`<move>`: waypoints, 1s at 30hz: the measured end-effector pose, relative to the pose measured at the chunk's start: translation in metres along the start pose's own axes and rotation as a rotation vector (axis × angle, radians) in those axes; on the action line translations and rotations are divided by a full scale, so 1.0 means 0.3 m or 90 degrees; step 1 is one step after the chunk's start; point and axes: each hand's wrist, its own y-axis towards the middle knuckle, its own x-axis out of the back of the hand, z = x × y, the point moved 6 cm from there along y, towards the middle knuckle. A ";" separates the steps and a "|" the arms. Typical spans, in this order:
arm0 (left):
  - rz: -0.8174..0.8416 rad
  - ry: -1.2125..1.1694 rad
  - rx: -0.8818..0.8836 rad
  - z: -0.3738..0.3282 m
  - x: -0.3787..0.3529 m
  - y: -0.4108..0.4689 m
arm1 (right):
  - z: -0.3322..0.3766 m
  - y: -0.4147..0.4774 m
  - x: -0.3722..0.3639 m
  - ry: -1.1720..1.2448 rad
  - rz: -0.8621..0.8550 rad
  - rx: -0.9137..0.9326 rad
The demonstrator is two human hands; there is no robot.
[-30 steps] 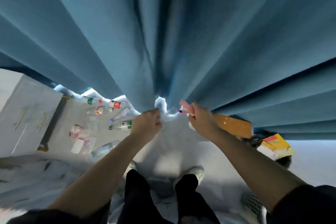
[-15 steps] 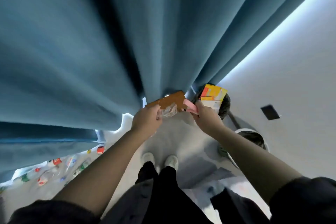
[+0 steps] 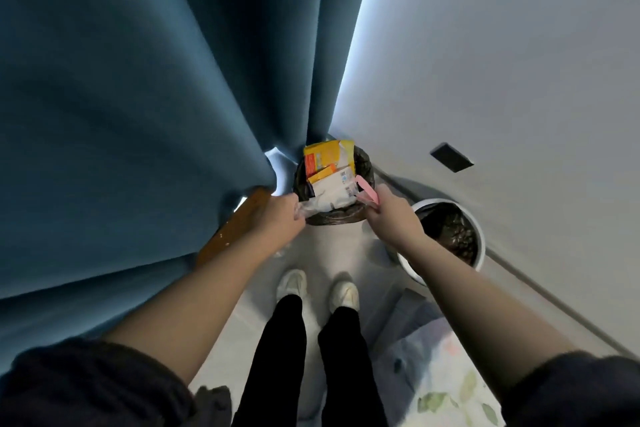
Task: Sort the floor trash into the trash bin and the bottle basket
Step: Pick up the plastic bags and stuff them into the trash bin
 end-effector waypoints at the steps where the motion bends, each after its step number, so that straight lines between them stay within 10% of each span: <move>1: 0.007 0.009 0.008 -0.015 -0.025 0.069 | -0.039 0.054 -0.019 0.016 0.002 -0.015; 21: 0.067 -0.167 0.180 0.167 -0.776 0.984 | -0.446 0.987 -0.738 0.290 0.146 -0.169; 30: 0.146 0.131 0.076 0.154 -0.661 0.768 | -0.407 0.746 -0.599 0.001 0.139 -0.052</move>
